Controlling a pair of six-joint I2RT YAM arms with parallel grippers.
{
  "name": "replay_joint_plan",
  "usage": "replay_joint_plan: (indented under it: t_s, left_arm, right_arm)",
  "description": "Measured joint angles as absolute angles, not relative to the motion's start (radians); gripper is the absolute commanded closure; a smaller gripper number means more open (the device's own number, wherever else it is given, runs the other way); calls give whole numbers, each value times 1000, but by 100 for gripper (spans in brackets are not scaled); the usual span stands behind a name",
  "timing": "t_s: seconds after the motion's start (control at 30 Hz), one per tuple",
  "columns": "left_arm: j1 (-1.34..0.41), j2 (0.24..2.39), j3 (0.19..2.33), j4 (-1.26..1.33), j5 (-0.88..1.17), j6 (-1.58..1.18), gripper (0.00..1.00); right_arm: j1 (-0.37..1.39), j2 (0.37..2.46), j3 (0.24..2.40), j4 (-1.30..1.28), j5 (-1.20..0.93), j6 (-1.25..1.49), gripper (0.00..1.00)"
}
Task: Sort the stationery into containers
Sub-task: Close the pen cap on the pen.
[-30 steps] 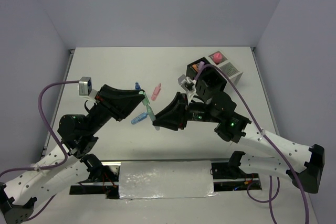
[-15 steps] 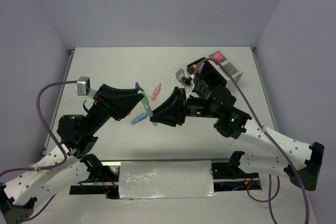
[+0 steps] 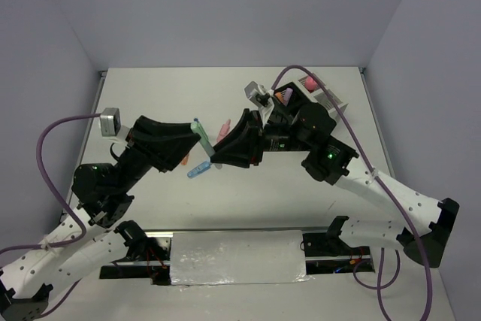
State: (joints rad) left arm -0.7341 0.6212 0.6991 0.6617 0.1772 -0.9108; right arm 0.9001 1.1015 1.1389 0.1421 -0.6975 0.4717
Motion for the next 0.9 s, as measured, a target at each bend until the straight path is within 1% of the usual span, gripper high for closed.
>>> replay_joint_plan:
  t_s: [0.03, 0.1, 0.17, 0.33, 0.37, 0.47, 0.53, 0.77, 0.8, 0.83, 0.9]
  left_arm:
    - [-735, 619, 706, 632, 190, -903, 31]
    - [-739, 620, 714, 577, 209, -887, 26]
    - [-741, 625, 722, 529, 217, -875, 26]
    - [-741, 639, 757, 468, 224, -841, 32]
    - [-741, 640, 761, 464, 225, -837, 36]
    - [-741, 646, 766, 460, 233, -830, 40]
    - [-741, 647, 767, 460, 239, -818, 41]
    - [-741, 686, 769, 454, 271, -815, 41]
    - [-741, 693, 771, 451, 278, -815, 43]
    - [-741, 701, 774, 451, 284, -816, 59]
    - [-741, 711, 780, 461, 294, -819, 78]
  right_arm:
    - [897, 1105, 1139, 163, -696, 476, 100]
    - [889, 1110, 1139, 195, -696, 482, 100]
    - [884, 1110, 1139, 214, -694, 487, 100]
    - [883, 1110, 1138, 233, -693, 501, 100]
    - [883, 1110, 1137, 234, -693, 502, 100]
    - [883, 1110, 1127, 247, -692, 509, 100]
    - [883, 1110, 1118, 249, -692, 512, 100]
    - [883, 1110, 1107, 245, -665, 523, 100]
    - [883, 1110, 1107, 245, -662, 523, 100]
    - [883, 1110, 1107, 243, -659, 523, 100]
    - [879, 1110, 1107, 221, -647, 524, 100]
